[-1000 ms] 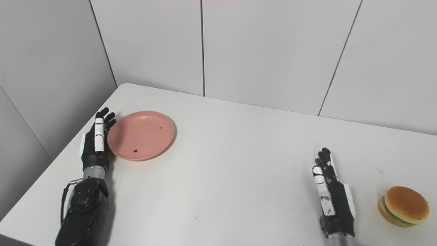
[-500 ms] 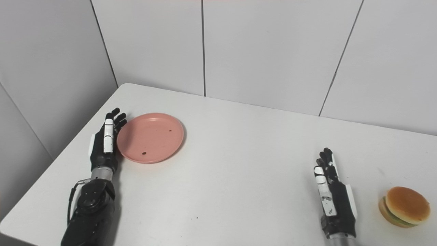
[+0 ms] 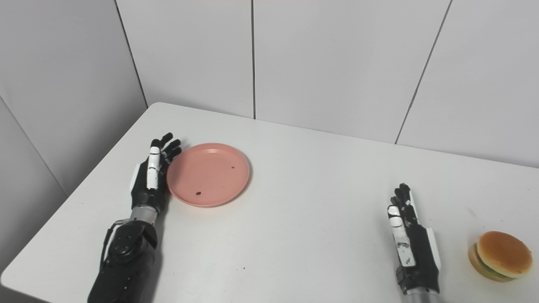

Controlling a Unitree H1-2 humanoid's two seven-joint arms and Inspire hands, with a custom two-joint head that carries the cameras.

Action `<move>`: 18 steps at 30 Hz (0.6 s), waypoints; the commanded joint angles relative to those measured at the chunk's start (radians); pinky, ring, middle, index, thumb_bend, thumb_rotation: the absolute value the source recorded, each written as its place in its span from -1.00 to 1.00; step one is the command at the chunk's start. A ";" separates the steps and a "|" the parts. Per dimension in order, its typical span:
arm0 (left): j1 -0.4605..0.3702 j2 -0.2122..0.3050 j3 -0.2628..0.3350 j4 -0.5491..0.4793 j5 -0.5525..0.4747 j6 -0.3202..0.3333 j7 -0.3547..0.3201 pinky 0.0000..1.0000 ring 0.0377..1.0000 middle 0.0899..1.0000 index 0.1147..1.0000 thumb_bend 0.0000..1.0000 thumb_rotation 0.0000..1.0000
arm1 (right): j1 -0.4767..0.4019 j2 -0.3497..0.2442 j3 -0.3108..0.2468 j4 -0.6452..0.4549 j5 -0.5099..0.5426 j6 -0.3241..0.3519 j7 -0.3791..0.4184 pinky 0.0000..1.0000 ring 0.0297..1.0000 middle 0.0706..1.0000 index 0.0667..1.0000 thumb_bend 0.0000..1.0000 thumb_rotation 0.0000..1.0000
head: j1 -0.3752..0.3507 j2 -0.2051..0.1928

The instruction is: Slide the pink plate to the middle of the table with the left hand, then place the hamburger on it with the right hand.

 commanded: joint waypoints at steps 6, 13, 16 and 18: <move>0.002 -0.010 -0.025 -0.008 0.037 0.057 -0.012 0.68 0.68 0.60 0.56 0.09 1.00 | 0.033 0.011 0.006 0.002 -0.024 0.006 -0.015 1.00 1.00 1.00 1.00 0.03 0.73 | -0.012 0.003; 0.002 -0.037 -0.055 -0.005 0.041 0.070 -0.043 0.79 0.72 0.65 0.59 0.11 1.00 | 0.031 0.014 0.008 0.003 -0.026 0.004 -0.012 1.00 1.00 1.00 1.00 0.02 0.76 | -0.033 0.004; 0.003 -0.041 -0.073 0.005 0.043 0.063 -0.063 0.81 0.73 0.66 0.61 0.12 1.00 | 0.029 0.019 0.007 0.007 -0.025 -0.011 -0.013 1.00 1.00 1.00 1.00 -0.01 0.72 | -0.042 0.006; 0.007 -0.044 -0.092 0.013 0.056 0.048 -0.077 0.81 0.74 0.67 0.63 0.11 1.00 | 0.029 0.022 0.009 0.008 -0.027 -0.016 -0.014 1.00 0.99 1.00 1.00 -0.01 0.71 | -0.058 0.006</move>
